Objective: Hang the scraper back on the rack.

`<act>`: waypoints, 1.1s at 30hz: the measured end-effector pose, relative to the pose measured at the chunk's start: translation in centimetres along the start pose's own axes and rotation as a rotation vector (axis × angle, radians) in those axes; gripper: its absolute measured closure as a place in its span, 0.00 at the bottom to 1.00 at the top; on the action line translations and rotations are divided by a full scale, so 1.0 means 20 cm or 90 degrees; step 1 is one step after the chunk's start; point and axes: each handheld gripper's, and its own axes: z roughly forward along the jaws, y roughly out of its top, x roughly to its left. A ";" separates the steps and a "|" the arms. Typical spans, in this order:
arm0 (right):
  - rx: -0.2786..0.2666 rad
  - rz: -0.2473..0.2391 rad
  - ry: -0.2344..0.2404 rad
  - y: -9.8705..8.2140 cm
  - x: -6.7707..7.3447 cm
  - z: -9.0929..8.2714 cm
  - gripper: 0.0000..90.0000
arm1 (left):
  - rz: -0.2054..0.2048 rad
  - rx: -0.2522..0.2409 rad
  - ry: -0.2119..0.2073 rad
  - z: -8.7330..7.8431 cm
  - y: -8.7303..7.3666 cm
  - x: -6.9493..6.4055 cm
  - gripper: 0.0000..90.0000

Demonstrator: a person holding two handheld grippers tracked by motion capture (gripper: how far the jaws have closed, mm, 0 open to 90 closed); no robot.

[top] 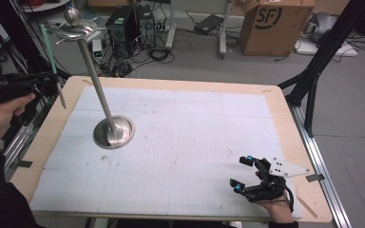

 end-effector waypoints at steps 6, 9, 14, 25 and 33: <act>0.006 0.003 -0.001 -0.01 -0.01 0.01 0.10 | 0.005 0.010 -0.012 0.01 -0.01 -0.02 0.89; 0.008 0.000 0.000 -0.01 0.00 0.01 0.10 | 0.012 0.015 -0.015 0.01 -0.01 -0.04 0.89; 0.007 -0.003 0.003 0.00 0.00 0.02 0.10 | 0.012 0.021 -0.010 0.03 -0.01 -0.05 0.89; 0.011 -0.004 0.005 0.00 0.00 0.03 0.10 | 0.012 -0.007 0.030 0.05 -0.04 -0.09 0.82; 0.014 -0.004 0.008 0.01 0.01 0.04 0.10 | 0.043 -0.008 0.084 0.01 -0.04 -0.17 0.42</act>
